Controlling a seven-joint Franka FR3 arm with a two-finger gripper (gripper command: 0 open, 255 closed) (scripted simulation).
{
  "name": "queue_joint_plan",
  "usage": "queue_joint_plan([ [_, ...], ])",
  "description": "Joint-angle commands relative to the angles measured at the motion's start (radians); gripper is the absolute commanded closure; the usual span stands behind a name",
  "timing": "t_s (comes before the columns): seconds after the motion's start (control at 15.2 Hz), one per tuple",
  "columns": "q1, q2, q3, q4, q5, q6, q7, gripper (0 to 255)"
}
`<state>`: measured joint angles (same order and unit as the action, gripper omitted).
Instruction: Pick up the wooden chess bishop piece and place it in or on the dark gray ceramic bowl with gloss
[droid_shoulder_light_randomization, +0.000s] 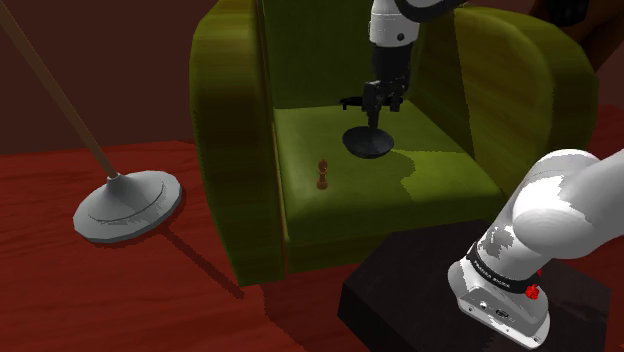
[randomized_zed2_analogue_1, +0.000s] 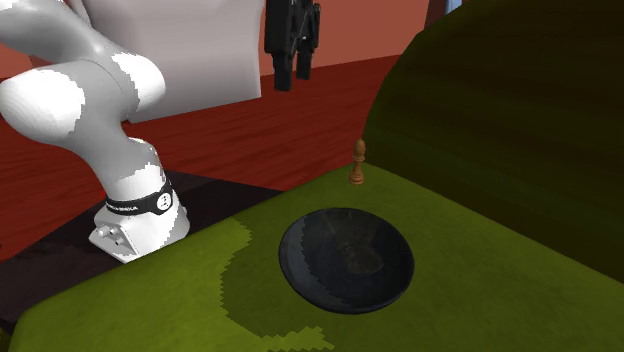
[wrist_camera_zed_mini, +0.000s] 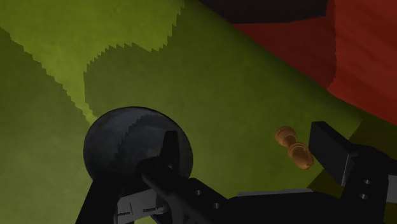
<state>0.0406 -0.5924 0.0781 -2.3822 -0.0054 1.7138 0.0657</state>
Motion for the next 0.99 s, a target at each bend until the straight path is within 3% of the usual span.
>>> queue_joint_plan([
  [0.0,0.007,0.057,0.021,0.007,0.016,0.049,0.032,0],
  [0.73,0.04,0.424,0.125,0.127,0.046,0.292,0.202,0],
  [0.92,0.043,0.461,0.132,0.123,0.043,0.333,0.216,0],
])
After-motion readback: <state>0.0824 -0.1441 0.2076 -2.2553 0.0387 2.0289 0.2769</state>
